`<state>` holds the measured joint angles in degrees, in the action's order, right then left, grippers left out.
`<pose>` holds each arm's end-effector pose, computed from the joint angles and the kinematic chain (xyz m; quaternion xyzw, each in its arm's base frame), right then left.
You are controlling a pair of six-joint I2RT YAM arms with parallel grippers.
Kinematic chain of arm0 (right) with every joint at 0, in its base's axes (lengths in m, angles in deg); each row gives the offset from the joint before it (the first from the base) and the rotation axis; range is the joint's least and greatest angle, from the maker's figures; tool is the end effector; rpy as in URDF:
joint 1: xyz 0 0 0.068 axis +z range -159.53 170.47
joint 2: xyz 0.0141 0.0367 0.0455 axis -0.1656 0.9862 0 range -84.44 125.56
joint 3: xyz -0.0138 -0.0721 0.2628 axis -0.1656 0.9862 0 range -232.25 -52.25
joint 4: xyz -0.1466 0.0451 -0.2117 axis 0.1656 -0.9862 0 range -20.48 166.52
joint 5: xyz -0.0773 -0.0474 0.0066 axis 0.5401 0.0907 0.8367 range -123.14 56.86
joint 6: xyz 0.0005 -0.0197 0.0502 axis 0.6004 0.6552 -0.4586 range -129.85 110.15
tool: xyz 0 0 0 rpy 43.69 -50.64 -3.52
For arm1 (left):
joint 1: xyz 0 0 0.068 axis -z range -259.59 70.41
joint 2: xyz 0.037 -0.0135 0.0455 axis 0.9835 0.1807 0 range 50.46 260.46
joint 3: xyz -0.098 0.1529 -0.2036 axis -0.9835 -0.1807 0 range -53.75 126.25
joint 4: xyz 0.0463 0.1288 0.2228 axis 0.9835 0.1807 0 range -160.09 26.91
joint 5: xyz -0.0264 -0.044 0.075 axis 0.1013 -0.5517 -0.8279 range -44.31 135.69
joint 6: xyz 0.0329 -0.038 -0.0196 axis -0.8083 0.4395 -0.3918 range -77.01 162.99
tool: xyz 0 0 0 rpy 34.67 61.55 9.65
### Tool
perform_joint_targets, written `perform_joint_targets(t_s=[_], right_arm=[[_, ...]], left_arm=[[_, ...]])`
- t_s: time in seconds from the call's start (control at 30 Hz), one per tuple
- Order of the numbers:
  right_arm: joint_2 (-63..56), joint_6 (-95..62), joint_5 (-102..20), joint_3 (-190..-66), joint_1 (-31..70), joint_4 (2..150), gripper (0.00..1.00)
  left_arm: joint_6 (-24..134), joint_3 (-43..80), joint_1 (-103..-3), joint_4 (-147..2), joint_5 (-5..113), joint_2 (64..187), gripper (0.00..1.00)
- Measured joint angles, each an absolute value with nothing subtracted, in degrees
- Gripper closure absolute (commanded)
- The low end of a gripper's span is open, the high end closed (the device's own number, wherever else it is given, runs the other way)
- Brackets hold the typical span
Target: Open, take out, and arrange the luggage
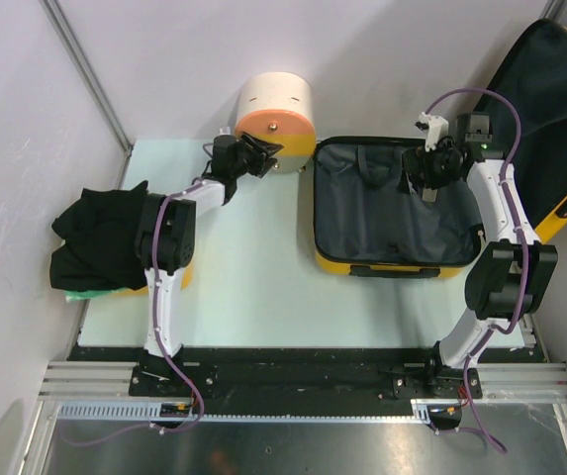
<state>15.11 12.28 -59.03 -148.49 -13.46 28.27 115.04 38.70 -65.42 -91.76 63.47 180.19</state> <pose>0.3780 -0.0105 0.3366 -0.2184 0.8970 0.1338 0.3603 0.5053 -0.1387 0.1868 -0.2991 0.7339 -0.4981 0.3519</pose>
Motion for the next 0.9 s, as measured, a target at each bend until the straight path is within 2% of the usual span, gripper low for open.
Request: perform_joint_targets(t_s=[0.33,0.47,0.53,0.57,0.67,0.8,0.9], right_arm=[[15.41,12.24,-58.94,-148.49,-12.93,27.88,0.00],[15.41,12.24,-58.94,-148.49,-12.87,27.81,0.00],[15.41,12.24,-58.94,-148.49,-12.87,27.75,0.00],[15.41,12.24,-58.94,-148.49,-12.82,27.75,0.00],[15.41,12.24,-58.94,-148.49,-12.76,27.66,0.00],[15.41,12.24,-58.96,-148.49,-12.76,27.53,0.00],[15.41,12.24,-58.96,-148.49,-12.76,27.53,0.00]], left_arm=[[115.04,42.02,-65.75,-92.33,63.47,181.13,0.55],[115.18,42.04,-65.75,-92.33,63.45,181.64,0.73],[115.53,42.00,-65.79,-92.27,63.47,181.77,0.78],[115.55,41.97,-65.79,-92.29,63.49,181.77,0.84],[115.90,41.69,-65.79,-92.70,63.49,181.77,0.93],[116.16,40.90,-65.79,-93.95,63.51,181.75,0.99],[116.51,39.59,-65.72,-95.72,63.47,181.48,1.00]])
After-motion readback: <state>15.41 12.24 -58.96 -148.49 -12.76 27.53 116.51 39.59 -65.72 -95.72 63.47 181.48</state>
